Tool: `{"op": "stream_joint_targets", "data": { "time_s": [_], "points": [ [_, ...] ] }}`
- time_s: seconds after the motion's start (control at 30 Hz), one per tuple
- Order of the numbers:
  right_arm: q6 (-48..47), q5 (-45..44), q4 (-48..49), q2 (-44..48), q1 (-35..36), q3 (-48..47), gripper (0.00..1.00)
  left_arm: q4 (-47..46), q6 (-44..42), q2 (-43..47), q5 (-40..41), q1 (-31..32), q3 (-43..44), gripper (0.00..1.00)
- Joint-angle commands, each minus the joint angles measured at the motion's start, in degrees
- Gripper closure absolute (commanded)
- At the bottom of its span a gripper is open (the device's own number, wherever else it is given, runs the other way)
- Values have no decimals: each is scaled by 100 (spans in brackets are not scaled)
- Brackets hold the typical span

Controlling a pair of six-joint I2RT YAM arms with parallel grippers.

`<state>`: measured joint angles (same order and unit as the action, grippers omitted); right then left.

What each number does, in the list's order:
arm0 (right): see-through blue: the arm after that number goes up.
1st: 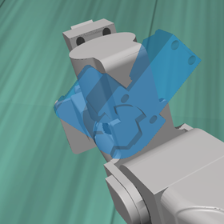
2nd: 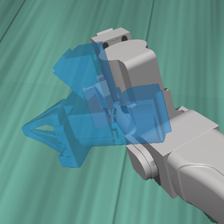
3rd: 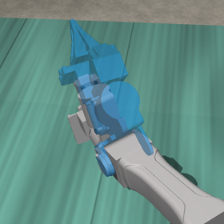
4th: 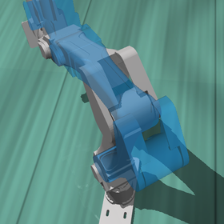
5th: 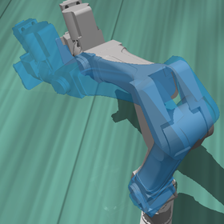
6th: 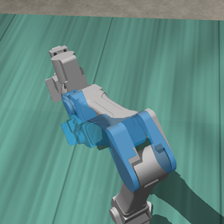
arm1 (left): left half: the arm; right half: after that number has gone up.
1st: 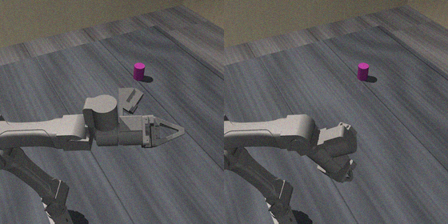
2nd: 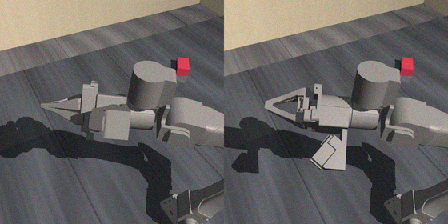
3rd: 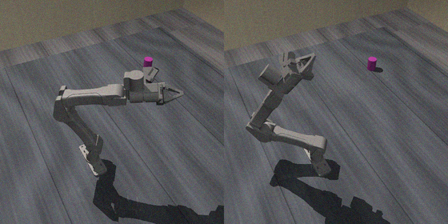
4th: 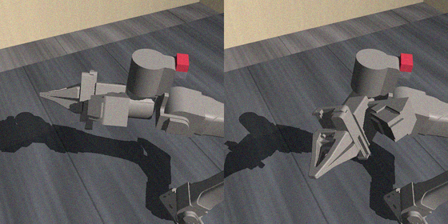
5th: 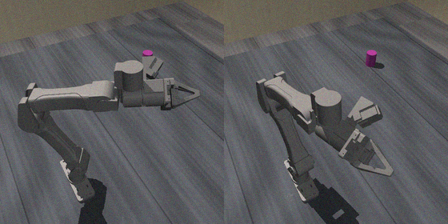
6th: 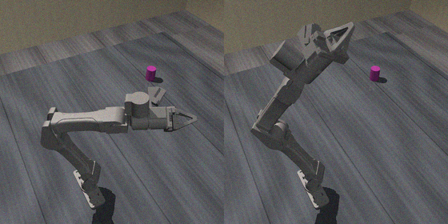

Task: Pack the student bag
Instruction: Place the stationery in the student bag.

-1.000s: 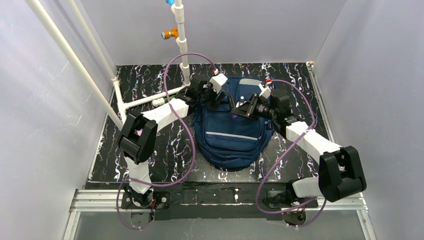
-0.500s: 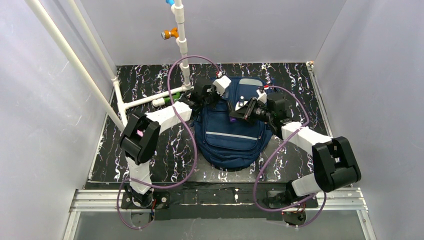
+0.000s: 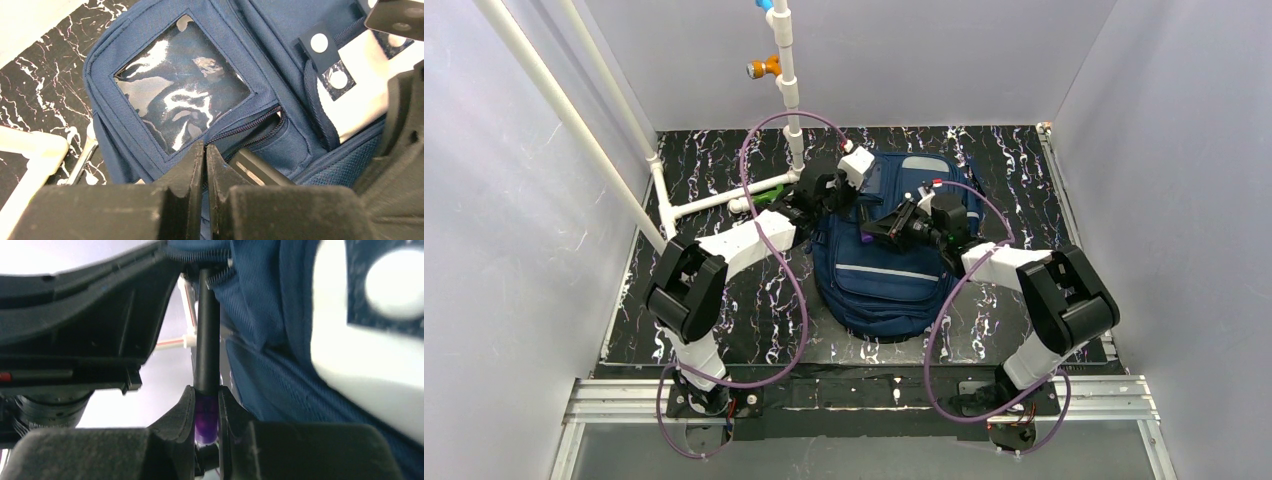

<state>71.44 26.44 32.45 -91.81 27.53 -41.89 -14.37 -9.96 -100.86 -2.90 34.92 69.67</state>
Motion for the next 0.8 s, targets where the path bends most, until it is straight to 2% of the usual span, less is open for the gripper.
{"op": "stream_joint_targets", "data": {
  "time_s": [0.0, 0.07, 0.1, 0.13, 0.27, 0.43, 0.5, 0.63, 0.77],
  "points": [
    [179, -767, 955, -318, 76, -294, 99, -198, 385, 652, -226, -46, -139, 100],
    [208, -938, 1120, -544, 90, -459, 99, -198, 454, 674, -271, -46, -194, 100],
    [161, -1096, 1116, -678, 99, -557, 95, -198, 469, 695, -273, -46, -219, 100],
    [49, -1190, 1060, -835, 107, -734, 84, -198, 480, 701, -276, -46, -236, 100],
    [-553, -1250, 956, -1272, 104, -1216, 62, -189, 529, 691, -319, -46, -209, 100],
    [-1644, -1480, -491, -717, 119, -1328, 35, -189, 536, 694, -301, -46, -242, 100],
    [-2070, -1606, -1042, -430, 142, -1323, 27, -189, 537, 670, -293, -46, -245, 100],
    [-3041, -1825, -2275, -6, 257, -1471, 24, -189, 558, 657, -343, -46, -274, 100],
    [-3663, -1950, -2693, 259, 535, -1525, 24, -189, 566, 673, -317, -46, -300, 100]
  ]
}}
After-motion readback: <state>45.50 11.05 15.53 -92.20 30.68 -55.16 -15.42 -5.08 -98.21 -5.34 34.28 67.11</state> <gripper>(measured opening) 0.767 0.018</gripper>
